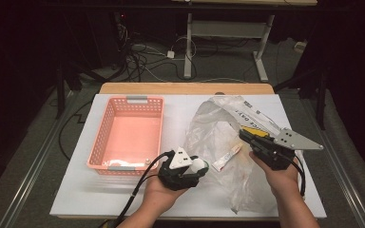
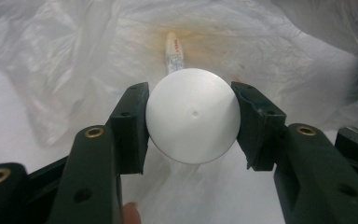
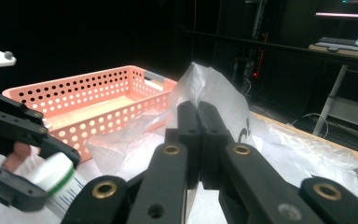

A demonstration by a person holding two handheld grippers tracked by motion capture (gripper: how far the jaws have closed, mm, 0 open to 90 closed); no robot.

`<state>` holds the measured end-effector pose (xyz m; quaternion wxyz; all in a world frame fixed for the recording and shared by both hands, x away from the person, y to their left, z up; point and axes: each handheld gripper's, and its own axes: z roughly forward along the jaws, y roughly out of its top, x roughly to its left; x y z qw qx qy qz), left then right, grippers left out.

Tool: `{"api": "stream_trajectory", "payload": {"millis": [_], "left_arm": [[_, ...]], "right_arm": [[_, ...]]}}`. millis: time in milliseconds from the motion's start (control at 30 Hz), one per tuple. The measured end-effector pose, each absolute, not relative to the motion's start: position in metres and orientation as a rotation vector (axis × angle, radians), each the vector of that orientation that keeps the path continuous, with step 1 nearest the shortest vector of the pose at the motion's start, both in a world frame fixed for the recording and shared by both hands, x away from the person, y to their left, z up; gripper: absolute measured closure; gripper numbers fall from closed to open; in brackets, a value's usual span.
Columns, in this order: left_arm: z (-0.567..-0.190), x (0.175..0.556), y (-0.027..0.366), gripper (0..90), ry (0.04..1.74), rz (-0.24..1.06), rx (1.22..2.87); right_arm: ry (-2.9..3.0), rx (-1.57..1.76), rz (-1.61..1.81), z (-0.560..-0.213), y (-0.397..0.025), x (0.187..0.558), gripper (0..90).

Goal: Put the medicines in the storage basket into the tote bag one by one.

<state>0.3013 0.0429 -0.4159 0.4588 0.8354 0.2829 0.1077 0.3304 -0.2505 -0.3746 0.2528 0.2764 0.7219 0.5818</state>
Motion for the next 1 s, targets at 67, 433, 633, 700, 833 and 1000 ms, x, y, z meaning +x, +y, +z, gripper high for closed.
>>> {"api": "stream_trajectory", "payload": {"millis": [67,433,633,700,833,1000], "left_arm": [[-0.417,0.305,0.034,48.8,0.688,0.260,2.057],[-0.418,0.322,0.002,48.9,0.666,0.278,2.068],[-0.421,0.336,-0.009,48.8,0.689,0.285,2.054],[-0.422,0.341,-0.012,48.9,0.695,0.281,2.049],[-0.422,0.346,-0.017,48.8,0.694,0.293,2.037],[-0.422,0.352,-0.024,48.8,0.695,0.299,2.020]], "right_arm": [[1.963,0.751,1.583,-0.375,-0.250,0.330,90.0],[1.958,0.748,1.589,-0.373,-0.251,0.330,90.0],[1.962,0.745,1.590,-0.374,-0.250,0.330,90.0],[1.962,0.741,1.589,-0.374,-0.249,0.330,90.0],[1.964,0.745,1.591,-0.374,-0.250,0.330,90.0],[1.965,0.748,1.590,-0.375,-0.249,0.330,90.0]]}}
